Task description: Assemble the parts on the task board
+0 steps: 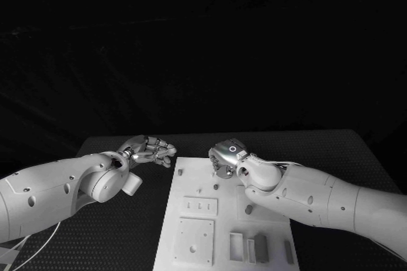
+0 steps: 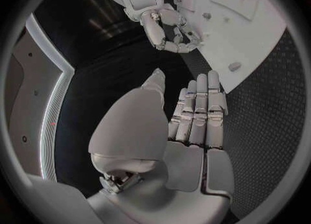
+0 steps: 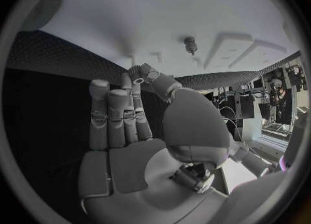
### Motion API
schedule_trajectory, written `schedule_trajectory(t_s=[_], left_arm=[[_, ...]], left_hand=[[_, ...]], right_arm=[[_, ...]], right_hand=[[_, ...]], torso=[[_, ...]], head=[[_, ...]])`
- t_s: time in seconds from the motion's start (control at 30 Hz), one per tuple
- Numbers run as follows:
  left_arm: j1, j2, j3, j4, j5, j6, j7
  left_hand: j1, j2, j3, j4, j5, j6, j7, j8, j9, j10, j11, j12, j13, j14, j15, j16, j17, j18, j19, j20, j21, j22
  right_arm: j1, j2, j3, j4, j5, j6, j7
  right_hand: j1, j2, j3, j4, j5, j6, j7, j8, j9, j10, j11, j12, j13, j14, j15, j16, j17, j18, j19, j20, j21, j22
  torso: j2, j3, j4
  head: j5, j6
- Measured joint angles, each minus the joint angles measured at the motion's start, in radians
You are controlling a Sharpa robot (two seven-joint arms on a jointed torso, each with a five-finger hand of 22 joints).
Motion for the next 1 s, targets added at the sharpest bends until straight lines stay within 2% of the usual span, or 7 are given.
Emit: schedule_trajectory(t_s=[0.33, 1.0], left_arm=[[0.000, 0.002, 0.000, -0.002, 0.000, 0.000, 0.000], [0.000, 0.003, 0.000, -0.002, 0.000, 0.000, 0.000]], left_hand=[[0.000, 0.000, 0.000, 0.000, 0.000, 0.000, 0.000, 0.000, 0.001, 0.000, 0.000, -0.004, 0.000, 0.000, 0.000, 0.000, 0.001, -0.001, 0.000, 0.000, 0.000, 0.000], [0.000, 0.000, 0.000, 0.000, 0.000, 0.000, 0.000, 0.000, 0.001, 0.000, 0.000, -0.004, 0.001, 0.000, 0.000, 0.000, 0.003, -0.007, 0.000, 0.000, 0.000, 0.000]], right_arm=[[0.000, 0.009, 0.000, -0.005, -0.001, 0.001, -0.001], [0.000, 0.022, 0.000, -0.029, -0.001, 0.005, -0.001]], right_hand=[[0.000, 0.000, 0.000, 0.000, 0.001, -0.001, 0.001, -0.001, 0.000, 0.000, 0.000, -0.001, 0.000, 0.000, 0.000, 0.000, 0.001, 0.000, -0.001, 0.000, 0.000, 0.000], [0.000, 0.000, 0.002, -0.004, 0.004, 0.004, 0.000, -0.004, 0.001, 0.000, 0.000, -0.007, 0.000, 0.000, 0.000, 0.000, 0.001, 0.000, -0.002, 0.001, 0.000, 0.000]], torso=[[0.000, 0.0012, -0.0028], [-0.001, 0.0006, -0.0020]], head=[[0.001, -0.009], [-0.001, -0.017]])
